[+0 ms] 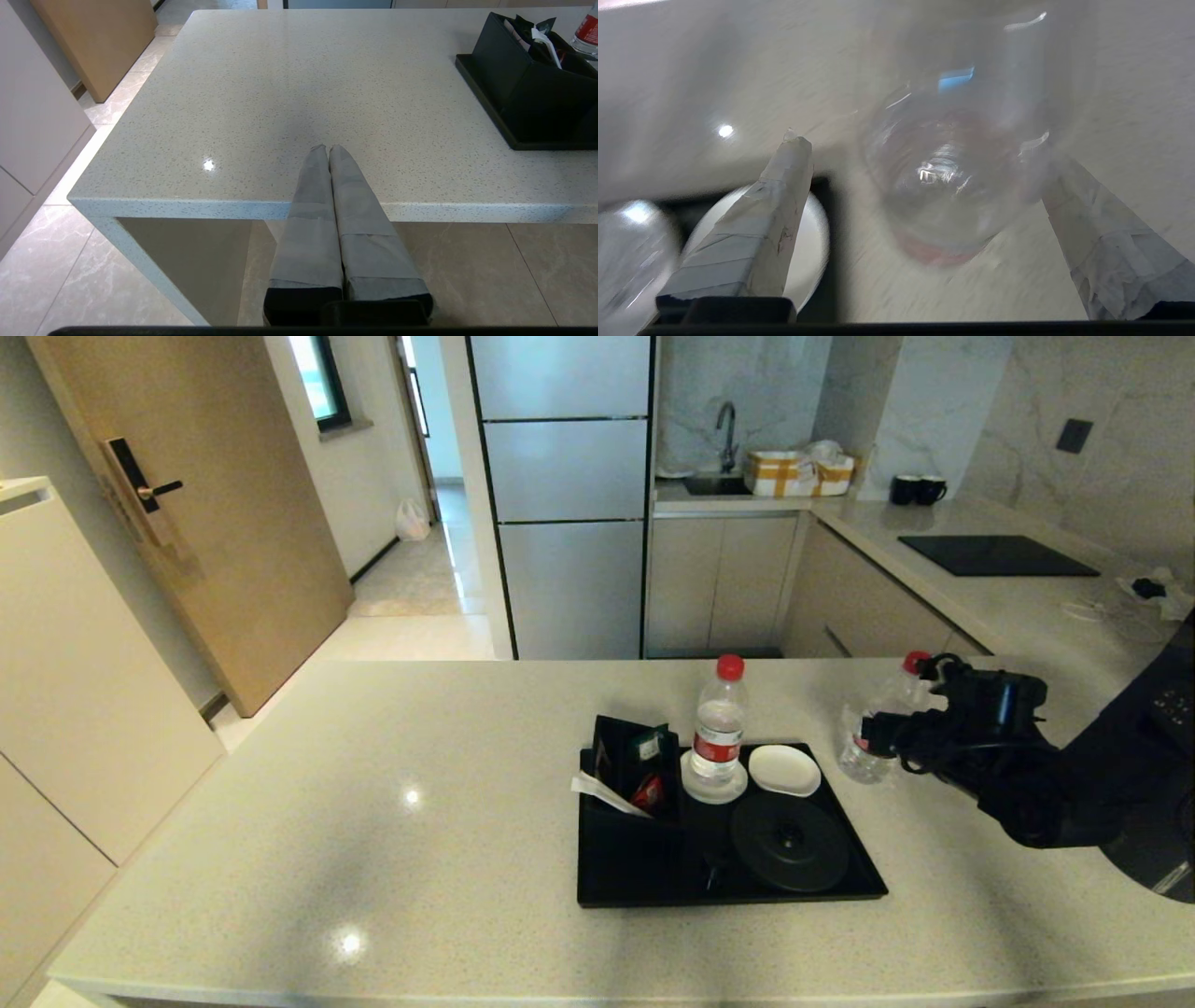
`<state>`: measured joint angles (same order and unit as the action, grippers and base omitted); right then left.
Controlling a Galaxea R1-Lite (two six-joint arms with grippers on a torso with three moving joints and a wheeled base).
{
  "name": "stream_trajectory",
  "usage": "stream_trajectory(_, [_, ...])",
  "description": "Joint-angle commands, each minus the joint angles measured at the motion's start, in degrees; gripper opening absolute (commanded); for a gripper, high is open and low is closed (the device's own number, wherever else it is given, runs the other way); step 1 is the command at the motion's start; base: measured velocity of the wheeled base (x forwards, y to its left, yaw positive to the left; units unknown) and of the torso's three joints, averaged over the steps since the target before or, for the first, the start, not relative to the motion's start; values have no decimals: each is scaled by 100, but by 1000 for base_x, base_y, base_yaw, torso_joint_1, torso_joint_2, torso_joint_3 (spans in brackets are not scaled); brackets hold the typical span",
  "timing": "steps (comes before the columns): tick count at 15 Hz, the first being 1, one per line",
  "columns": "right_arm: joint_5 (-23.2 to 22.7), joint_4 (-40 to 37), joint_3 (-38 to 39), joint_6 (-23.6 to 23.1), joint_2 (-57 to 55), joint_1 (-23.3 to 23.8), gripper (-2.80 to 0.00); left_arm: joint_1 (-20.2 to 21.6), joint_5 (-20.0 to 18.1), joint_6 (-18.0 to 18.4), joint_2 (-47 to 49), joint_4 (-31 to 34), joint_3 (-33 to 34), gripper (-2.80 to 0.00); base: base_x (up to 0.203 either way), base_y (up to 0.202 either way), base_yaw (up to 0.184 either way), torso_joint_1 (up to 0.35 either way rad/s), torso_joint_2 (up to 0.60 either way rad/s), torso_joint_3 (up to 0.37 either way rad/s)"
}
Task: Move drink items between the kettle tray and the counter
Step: Return the bottled water to its original position
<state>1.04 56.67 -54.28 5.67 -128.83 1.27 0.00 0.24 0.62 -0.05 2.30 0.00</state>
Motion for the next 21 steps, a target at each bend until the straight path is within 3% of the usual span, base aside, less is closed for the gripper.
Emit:
stream_trajectory(1, [72, -4, -240, 4, -219, -4, 0, 0, 2, -1, 5, -2, 0, -280, 0, 0, 0, 0, 0, 0])
stream_trajectory(4, [72, -112, -398, 13, -318, 13, 0, 0, 9, -1, 5, -2, -1, -280, 0, 0, 0, 0, 0, 0])
stream_trajectory(5, [74, -114, -408, 13, -337, 14, -216, 0, 2, -1, 5, -2, 0, -280, 0, 0, 0, 0, 0, 0])
stream_trajectory(6, [90, -121, -408, 13, -340, 14, -280, 0, 2, -1, 5, -2, 0, -280, 0, 0, 0, 0, 0, 0])
stream_trajectory(11, [81, -198, -392, 63, -213, 23, -280, 0, 2, -1, 5, -2, 0, -280, 0, 0, 0, 0, 0, 0])
stream_trajectory(15, [41, -408, -158, 208, 582, -57, -280, 0, 2, -1, 5, -2, 0, -280, 0, 0, 0, 0, 0, 0])
stream_trajectory(18, [33, -796, 153, 336, 1460, -458, -280, 0, 2, -1, 5, -2, 0, -280, 0, 0, 0, 0, 0, 0])
stream_trajectory(21, [94, -799, 457, 286, 1535, -1002, -280, 0, 2, -1, 5, -2, -8, -280, 0, 0, 0, 0, 0, 0])
